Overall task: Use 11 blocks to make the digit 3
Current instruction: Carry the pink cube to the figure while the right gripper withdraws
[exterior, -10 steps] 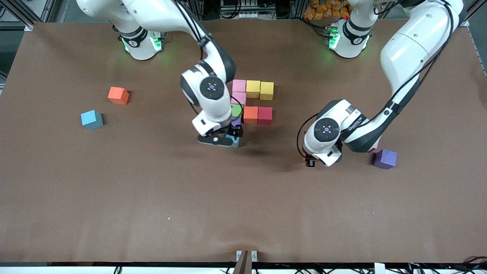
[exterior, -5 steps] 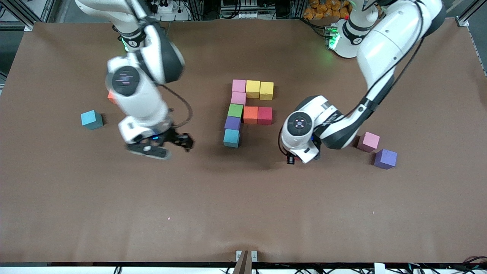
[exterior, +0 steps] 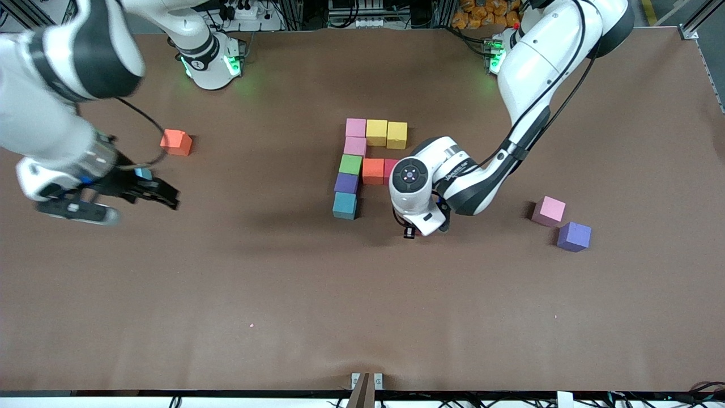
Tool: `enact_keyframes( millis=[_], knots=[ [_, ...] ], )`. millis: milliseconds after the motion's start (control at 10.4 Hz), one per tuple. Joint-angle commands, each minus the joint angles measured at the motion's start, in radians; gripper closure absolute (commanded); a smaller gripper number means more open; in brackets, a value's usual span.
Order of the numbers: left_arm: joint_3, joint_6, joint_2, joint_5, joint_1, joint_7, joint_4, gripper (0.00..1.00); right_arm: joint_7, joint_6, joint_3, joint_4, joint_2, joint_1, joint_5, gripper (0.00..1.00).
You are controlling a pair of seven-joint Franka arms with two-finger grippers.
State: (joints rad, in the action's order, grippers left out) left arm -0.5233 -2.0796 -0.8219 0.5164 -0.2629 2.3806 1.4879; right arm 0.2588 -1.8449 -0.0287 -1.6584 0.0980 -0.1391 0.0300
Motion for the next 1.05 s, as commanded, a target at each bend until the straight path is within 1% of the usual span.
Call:
enact_keyframes(
  millis=[0,96,192,383,575,767,863,959],
  knots=[
    [0.034,0.004,-0.026,-0.021,-0.079,0.044,-0.058,0.87,-0.052,0.057,0.024,0.009,-0.029,0.044,-0.068,0.00],
    [0.038,0.004,-0.034,-0.027,-0.090,0.070,-0.079,0.87,-0.056,0.082,0.023,0.063,-0.018,0.062,-0.071,0.00],
    [0.040,0.004,-0.045,-0.047,-0.117,0.087,-0.098,0.87,-0.076,0.087,0.023,0.068,-0.018,0.085,-0.070,0.00],
    [0.055,0.004,-0.060,-0.052,-0.156,0.135,-0.112,0.87,-0.205,0.087,0.023,0.068,-0.018,0.137,-0.068,0.00],
    [0.060,0.003,-0.083,-0.052,-0.185,0.202,-0.139,0.87,-0.217,0.088,0.023,0.077,-0.020,0.171,-0.067,0.00],
    [0.062,-0.005,-0.098,-0.052,-0.211,0.230,-0.155,0.87,-0.278,0.089,0.021,0.092,-0.018,0.206,-0.067,0.00],
    [0.075,-0.008,-0.098,-0.053,-0.222,0.233,-0.159,0.87,-0.282,0.089,0.023,0.095,-0.015,0.238,-0.058,0.00],
    [0.077,-0.008,-0.106,-0.053,-0.236,0.235,-0.166,0.87,-0.274,0.089,0.023,0.098,-0.015,0.243,-0.056,0.00]
  ],
)
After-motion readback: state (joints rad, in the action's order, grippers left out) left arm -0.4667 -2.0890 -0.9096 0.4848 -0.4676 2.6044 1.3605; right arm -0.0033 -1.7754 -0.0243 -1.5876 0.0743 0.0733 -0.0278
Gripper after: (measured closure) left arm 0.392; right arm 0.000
